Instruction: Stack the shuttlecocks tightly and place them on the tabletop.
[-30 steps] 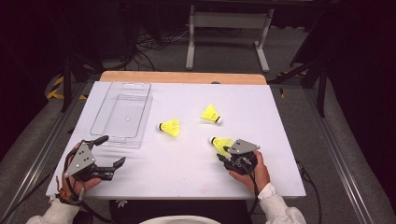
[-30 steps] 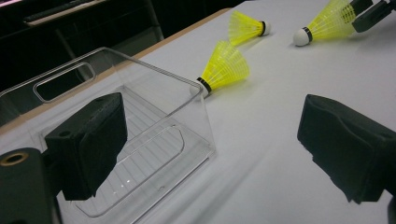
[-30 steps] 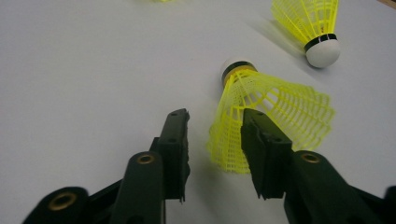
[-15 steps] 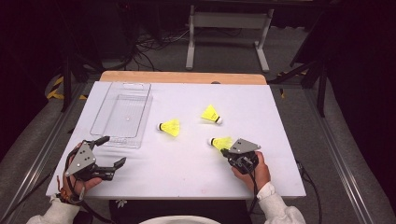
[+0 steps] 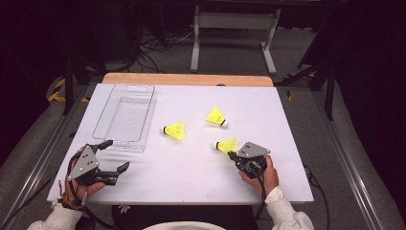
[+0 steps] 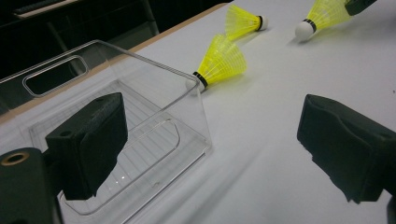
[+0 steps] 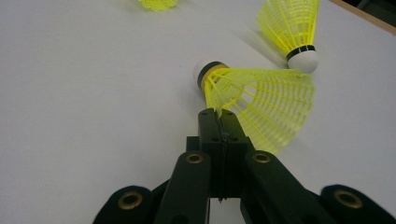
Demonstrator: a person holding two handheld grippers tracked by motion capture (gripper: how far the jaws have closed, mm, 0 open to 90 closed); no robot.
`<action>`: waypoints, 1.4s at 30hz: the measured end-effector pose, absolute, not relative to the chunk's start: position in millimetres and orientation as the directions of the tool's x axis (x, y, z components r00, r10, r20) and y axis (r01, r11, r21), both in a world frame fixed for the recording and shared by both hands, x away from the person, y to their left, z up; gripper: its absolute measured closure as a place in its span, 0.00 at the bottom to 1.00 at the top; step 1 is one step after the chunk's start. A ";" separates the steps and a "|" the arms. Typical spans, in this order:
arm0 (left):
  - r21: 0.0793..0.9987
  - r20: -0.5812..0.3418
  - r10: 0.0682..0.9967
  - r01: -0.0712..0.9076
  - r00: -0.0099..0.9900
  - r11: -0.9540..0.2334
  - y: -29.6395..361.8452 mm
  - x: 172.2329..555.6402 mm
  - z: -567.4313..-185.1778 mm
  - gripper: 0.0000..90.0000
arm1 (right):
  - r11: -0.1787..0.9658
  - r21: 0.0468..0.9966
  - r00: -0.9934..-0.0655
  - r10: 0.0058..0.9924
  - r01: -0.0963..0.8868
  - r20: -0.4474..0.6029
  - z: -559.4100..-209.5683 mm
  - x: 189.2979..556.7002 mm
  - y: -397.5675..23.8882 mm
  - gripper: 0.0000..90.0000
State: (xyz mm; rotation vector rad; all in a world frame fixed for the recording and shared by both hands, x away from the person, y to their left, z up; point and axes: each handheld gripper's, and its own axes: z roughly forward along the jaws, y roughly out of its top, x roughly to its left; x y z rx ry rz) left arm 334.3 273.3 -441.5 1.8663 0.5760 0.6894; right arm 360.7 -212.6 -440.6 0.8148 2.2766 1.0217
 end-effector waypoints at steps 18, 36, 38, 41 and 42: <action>0.925 0.201 0.658 0.081 0.726 -0.371 272.1 335.5 -442.3 0.10 | 0.504 0.821 -0.684 0.700 0.268 -0.206 -427.9 365.6 -215.5 1.00; 0.927 0.197 0.655 0.080 0.729 -0.368 272.9 335.3 -442.5 0.10 | 0.516 0.825 -0.722 0.659 0.230 -0.211 -427.5 387.0 -176.5 1.00; 0.926 0.198 0.655 0.080 0.730 -0.369 272.5 335.4 -442.6 0.10 | 0.513 0.827 -0.727 0.655 0.229 -0.205 -428.7 390.5 -172.5 1.00; 0.926 0.197 0.654 0.080 0.731 -0.369 272.5 335.5 -442.7 0.10 | 0.513 0.833 -0.729 0.649 0.208 -0.218 -428.2 391.8 -166.8 1.00; 0.926 0.198 0.654 0.080 0.730 -0.370 272.4 335.6 -442.8 0.10 | 0.513 0.833 -0.729 0.649 0.208 -0.218 -428.2 391.8 -166.8 1.00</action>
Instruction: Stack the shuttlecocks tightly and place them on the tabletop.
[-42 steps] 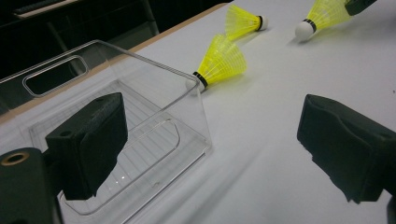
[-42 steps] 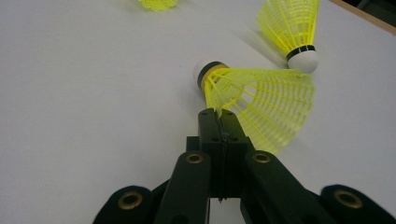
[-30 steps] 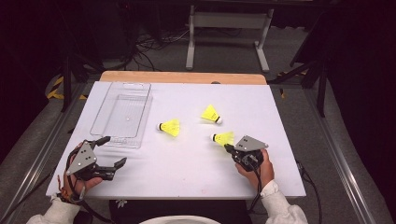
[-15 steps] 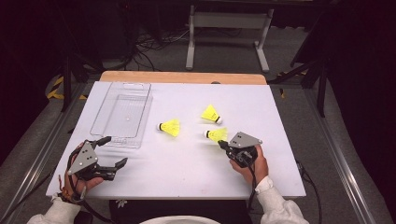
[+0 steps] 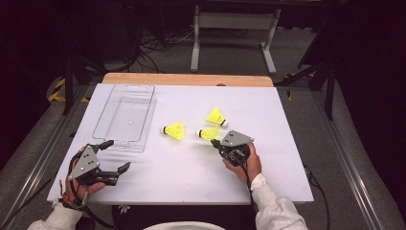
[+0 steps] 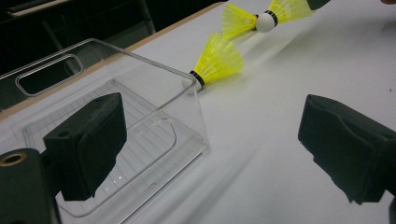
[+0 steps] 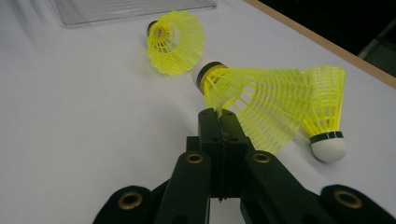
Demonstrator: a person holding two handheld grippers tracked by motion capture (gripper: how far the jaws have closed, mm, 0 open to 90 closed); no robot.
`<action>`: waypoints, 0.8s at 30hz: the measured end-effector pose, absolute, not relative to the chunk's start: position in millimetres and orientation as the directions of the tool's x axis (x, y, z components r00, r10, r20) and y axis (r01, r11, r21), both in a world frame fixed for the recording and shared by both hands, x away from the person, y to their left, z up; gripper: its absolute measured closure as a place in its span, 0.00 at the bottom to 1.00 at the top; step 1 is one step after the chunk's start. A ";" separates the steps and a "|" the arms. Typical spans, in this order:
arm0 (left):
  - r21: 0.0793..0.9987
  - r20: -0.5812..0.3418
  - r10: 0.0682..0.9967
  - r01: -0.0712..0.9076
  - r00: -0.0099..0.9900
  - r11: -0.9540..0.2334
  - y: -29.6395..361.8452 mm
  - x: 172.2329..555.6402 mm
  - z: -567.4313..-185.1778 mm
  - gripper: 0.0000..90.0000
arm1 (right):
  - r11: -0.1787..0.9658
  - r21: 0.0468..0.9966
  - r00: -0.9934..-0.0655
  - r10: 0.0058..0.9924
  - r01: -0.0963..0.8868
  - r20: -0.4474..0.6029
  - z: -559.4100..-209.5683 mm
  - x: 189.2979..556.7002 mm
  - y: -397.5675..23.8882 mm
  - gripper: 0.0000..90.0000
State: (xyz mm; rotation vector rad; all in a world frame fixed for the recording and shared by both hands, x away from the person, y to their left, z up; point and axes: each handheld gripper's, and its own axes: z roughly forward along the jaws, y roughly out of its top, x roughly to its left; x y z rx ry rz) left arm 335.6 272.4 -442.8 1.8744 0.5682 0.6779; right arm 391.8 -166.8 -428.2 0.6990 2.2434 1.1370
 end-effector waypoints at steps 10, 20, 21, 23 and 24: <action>0.926 0.194 0.650 0.082 0.735 -0.369 272.5 336.1 -443.3 0.10 | 0.518 0.828 -0.740 0.639 0.215 -0.209 -430.6 396.1 -161.2 1.00; 0.927 0.194 0.649 0.080 0.736 -0.367 272.6 335.9 -443.3 0.10 | 0.523 0.826 -0.755 0.624 0.210 -0.203 -432.3 402.6 -150.0 1.00; 0.927 0.194 0.649 0.079 0.736 -0.367 272.7 335.8 -443.3 0.10 | 0.522 0.826 -0.756 0.623 0.212 -0.200 -432.4 403.6 -149.1 1.00; 0.926 0.194 0.647 0.079 0.737 -0.368 273.0 335.8 -443.2 0.10 | 0.520 0.828 -0.758 0.622 0.211 -0.197 -432.8 405.5 -147.3 1.00; 0.926 0.195 0.647 0.079 0.737 -0.369 273.0 335.9 -443.3 0.10 | 0.519 0.828 -0.758 0.622 0.211 -0.196 -432.8 406.2 -146.6 1.00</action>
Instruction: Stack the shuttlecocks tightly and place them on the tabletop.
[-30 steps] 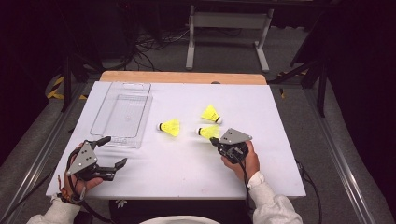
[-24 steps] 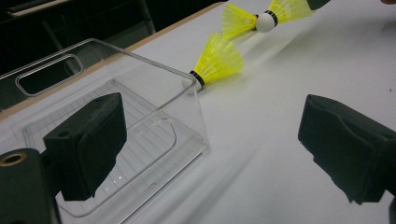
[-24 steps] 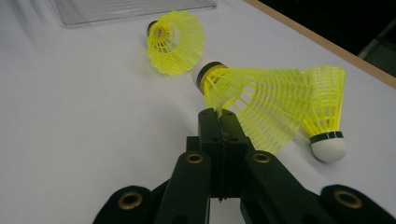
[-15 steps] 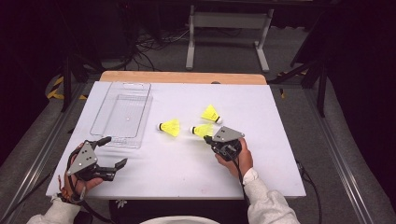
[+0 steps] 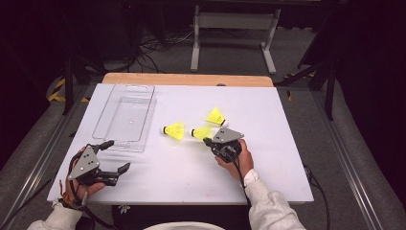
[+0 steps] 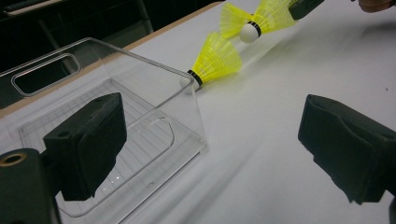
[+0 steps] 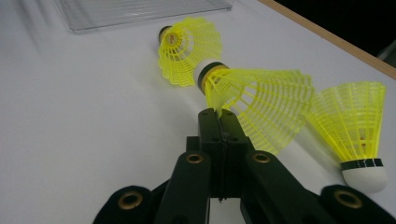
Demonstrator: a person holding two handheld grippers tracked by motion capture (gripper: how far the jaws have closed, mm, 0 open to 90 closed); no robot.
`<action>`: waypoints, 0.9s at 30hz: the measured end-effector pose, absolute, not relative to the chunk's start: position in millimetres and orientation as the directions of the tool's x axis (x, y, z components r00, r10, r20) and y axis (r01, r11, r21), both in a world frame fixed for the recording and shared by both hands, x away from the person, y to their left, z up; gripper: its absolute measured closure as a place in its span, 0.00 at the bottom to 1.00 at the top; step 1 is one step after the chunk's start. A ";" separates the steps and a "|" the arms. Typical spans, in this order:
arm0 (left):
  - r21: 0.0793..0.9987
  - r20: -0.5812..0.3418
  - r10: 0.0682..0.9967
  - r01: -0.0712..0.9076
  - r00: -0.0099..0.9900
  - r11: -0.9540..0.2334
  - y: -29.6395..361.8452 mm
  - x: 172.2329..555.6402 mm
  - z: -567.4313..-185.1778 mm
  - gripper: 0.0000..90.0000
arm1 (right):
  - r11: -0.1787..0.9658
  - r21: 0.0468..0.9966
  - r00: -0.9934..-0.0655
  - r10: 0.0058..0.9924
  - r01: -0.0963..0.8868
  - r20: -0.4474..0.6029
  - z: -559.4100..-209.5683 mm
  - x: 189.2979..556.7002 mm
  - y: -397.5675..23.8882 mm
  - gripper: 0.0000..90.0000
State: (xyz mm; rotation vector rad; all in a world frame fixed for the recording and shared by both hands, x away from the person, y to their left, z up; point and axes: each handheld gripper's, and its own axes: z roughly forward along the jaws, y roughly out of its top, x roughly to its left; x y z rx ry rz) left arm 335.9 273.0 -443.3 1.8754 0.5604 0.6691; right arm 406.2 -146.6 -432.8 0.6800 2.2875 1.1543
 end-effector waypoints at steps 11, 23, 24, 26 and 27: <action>0.927 0.196 0.646 0.077 0.738 -0.368 273.1 335.6 -442.9 0.09 | 0.530 0.822 -0.774 0.603 0.208 -0.193 -436.9 414.2 -135.2 1.00; 0.926 0.197 0.643 0.075 0.740 -0.371 272.8 336.0 -443.1 0.09 | 0.530 0.826 -0.788 0.585 0.190 -0.193 -436.8 418.3 -125.0 1.00; 0.925 0.202 0.642 0.072 0.740 -0.374 272.9 336.0 -443.0 0.09 | 0.530 0.826 -0.789 0.584 0.190 -0.193 -436.7 418.7 -124.1 1.00; 0.926 0.199 0.642 0.072 0.741 -0.371 272.8 335.7 -442.9 0.09 | 0.532 0.826 -0.791 0.581 0.188 -0.194 -436.9 419.1 -123.0 1.00; 0.926 0.199 0.641 0.072 0.741 -0.370 273.0 335.6 -442.8 0.09 | 0.532 0.826 -0.791 0.581 0.189 -0.192 -437.1 419.4 -121.8 1.00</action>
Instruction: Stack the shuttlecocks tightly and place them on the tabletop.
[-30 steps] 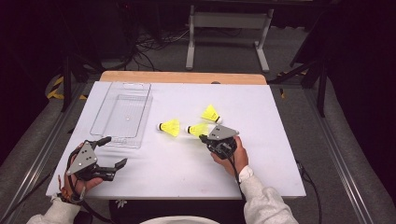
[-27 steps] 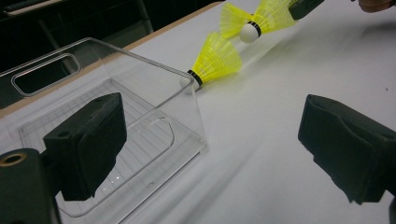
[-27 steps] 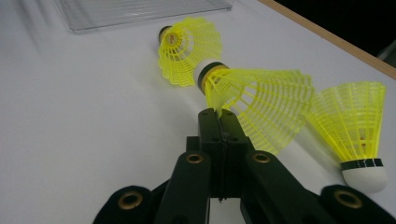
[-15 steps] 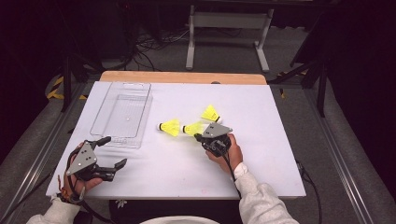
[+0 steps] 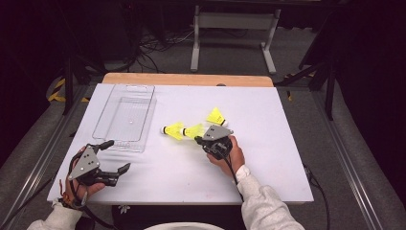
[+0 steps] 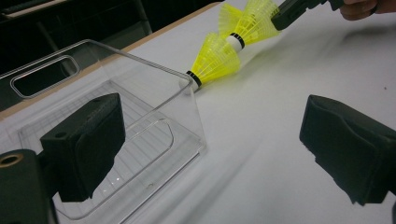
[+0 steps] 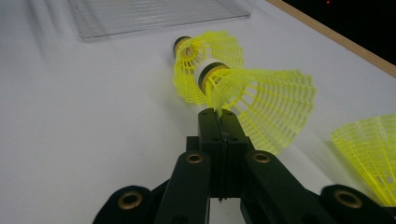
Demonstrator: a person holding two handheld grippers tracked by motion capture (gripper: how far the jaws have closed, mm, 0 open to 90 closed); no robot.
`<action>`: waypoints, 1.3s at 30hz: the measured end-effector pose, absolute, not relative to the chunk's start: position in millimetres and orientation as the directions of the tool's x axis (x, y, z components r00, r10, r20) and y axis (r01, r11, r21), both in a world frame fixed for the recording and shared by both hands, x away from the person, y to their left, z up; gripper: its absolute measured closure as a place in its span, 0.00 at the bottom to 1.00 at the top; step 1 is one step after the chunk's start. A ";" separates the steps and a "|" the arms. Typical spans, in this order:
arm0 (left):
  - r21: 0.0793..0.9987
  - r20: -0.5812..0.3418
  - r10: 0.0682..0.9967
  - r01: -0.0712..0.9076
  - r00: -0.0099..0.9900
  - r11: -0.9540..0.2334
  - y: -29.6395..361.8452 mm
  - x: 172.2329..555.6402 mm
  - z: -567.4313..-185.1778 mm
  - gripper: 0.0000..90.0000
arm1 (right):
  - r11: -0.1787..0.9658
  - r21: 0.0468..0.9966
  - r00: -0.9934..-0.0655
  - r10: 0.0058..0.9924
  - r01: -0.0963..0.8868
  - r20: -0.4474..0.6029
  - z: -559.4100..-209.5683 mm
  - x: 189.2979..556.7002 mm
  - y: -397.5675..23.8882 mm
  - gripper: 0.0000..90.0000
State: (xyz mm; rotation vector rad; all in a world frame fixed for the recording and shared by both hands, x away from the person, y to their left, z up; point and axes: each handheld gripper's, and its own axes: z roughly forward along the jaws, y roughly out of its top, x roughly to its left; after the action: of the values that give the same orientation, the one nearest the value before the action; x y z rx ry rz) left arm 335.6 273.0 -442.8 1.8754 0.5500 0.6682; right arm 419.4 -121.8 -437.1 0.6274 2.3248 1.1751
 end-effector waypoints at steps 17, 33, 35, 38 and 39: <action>0.926 0.197 0.634 0.070 0.747 -0.370 272.5 335.7 -442.9 0.09 | 0.545 0.817 -0.803 0.565 0.189 -0.191 -438.6 430.3 -104.7 1.00; 0.927 0.193 0.630 0.070 0.752 -0.368 272.7 335.8 -443.1 0.09 | 0.582 0.789 -0.814 0.545 0.195 -0.201 -445.4 438.7 -87.0 1.00; 0.926 0.196 0.626 0.069 0.754 -0.372 272.6 335.7 -443.1 0.09 | 0.587 0.785 -0.814 0.545 0.199 -0.201 -446.9 440.3 -86.7 1.00; 0.926 0.196 0.626 0.068 0.755 -0.372 272.3 335.6 -443.0 0.09 | 0.581 0.786 -0.812 0.552 0.212 -0.189 -448.4 442.3 -87.7 1.00; 0.926 0.196 0.625 0.067 0.756 -0.372 272.1 335.6 -443.2 0.09 | 0.581 0.784 -0.813 0.553 0.218 -0.184 -449.1 443.3 -88.3 0.99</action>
State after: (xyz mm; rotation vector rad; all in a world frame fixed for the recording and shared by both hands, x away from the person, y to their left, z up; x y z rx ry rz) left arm 335.6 272.1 -443.2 1.8807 0.5311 0.6509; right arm 443.3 -88.3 -449.1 0.6207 2.4028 1.1118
